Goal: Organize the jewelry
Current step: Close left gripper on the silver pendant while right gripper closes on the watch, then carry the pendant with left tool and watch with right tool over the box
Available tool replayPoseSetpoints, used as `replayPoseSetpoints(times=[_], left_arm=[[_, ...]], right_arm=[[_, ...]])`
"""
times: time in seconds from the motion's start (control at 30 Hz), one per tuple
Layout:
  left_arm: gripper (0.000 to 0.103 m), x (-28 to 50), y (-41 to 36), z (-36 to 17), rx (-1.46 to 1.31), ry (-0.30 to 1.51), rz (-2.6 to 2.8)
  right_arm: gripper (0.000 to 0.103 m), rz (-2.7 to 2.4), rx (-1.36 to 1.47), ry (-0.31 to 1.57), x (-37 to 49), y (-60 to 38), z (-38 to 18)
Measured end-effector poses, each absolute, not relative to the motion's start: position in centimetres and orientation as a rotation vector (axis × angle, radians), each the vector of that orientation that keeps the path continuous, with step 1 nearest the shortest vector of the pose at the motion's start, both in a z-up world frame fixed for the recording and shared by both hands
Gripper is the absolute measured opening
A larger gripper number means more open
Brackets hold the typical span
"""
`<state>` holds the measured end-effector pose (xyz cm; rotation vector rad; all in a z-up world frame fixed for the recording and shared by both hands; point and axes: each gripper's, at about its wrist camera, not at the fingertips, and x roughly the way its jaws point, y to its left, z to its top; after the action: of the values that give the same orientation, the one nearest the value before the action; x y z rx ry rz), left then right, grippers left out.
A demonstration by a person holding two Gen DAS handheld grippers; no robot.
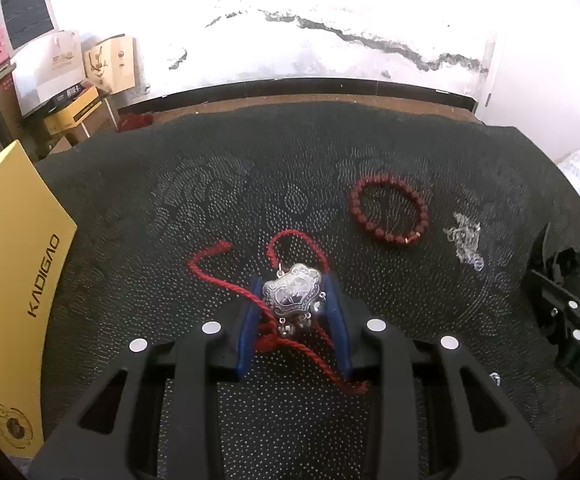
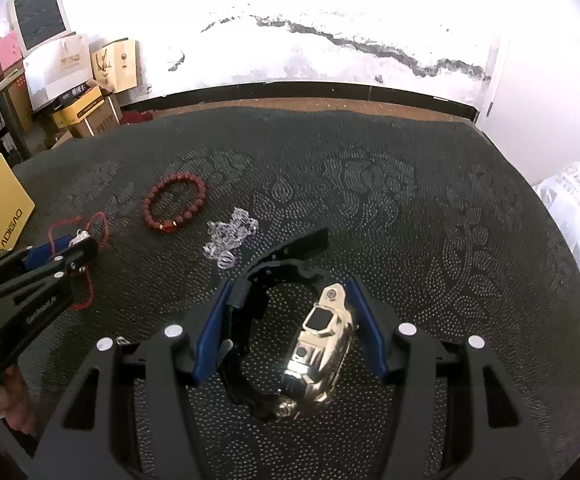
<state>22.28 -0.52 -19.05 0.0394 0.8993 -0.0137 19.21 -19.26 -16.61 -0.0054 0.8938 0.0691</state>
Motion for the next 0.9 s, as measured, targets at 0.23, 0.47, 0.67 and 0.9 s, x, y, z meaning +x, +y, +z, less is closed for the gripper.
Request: replayPoseSetpoints(times=[0.23, 0.47, 0.67, 0.9], left_arm=[[0.032, 21.5, -0.1, -17.1, 0.034, 0.872, -0.012], [0.032, 20.5, 0.5, -15.2, 0.029, 0.842, 0.004], [0.032, 19.6, 1.2, -13.4, 0.021, 0.820, 0.012], [0.032, 18.8, 2.7, -11.6, 0.007, 0.796, 0.020]], right_arm=[[0.057, 0.080, -0.014, 0.871, 18.8, -18.5, -14.8], [0.057, 0.095, -0.020, 0.838, 18.3, -17.4, -12.8], [0.057, 0.112, -0.037, 0.810, 17.6, -16.0, -11.0], [0.057, 0.128, -0.050, 0.781, 17.0, -14.4, -9.0]])
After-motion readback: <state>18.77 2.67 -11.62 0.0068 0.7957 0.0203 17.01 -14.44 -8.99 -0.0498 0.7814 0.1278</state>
